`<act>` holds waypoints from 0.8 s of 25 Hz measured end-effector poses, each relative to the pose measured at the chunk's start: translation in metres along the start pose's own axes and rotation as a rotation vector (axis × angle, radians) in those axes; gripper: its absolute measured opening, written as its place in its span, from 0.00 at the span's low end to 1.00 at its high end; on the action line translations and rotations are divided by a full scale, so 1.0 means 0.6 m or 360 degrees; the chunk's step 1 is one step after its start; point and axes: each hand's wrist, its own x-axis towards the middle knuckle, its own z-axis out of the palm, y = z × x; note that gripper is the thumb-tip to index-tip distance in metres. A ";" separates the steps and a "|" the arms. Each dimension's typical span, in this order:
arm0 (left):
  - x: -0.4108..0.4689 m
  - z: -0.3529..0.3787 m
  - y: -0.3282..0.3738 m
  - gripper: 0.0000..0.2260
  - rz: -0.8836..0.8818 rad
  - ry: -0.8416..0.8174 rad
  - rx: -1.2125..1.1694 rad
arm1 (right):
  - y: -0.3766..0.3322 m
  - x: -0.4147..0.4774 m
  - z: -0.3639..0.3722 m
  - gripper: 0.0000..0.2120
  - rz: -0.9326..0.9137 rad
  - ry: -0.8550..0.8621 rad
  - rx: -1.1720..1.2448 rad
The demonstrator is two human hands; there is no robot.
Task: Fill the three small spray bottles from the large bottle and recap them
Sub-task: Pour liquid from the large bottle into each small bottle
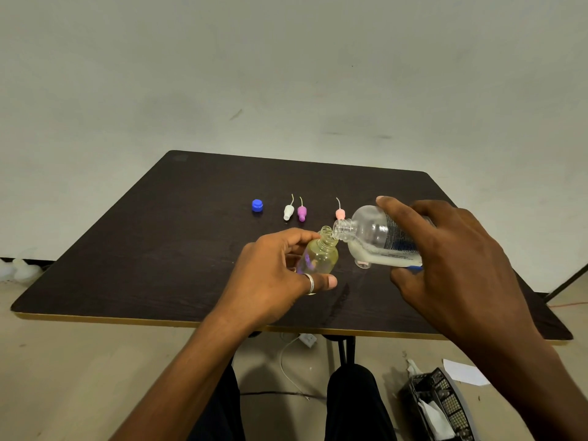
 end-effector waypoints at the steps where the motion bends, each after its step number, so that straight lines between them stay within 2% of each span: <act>1: 0.000 0.001 0.000 0.25 -0.0002 -0.0002 -0.0009 | 0.000 0.000 -0.001 0.42 0.0002 0.0000 0.0000; 13: 0.003 0.012 -0.008 0.26 -0.0055 -0.0004 -0.0128 | -0.002 0.001 -0.002 0.43 0.0006 -0.0016 -0.0002; 20: 0.002 0.013 -0.006 0.24 -0.0061 -0.0004 -0.0171 | -0.002 0.001 0.001 0.42 0.0019 -0.0060 0.0074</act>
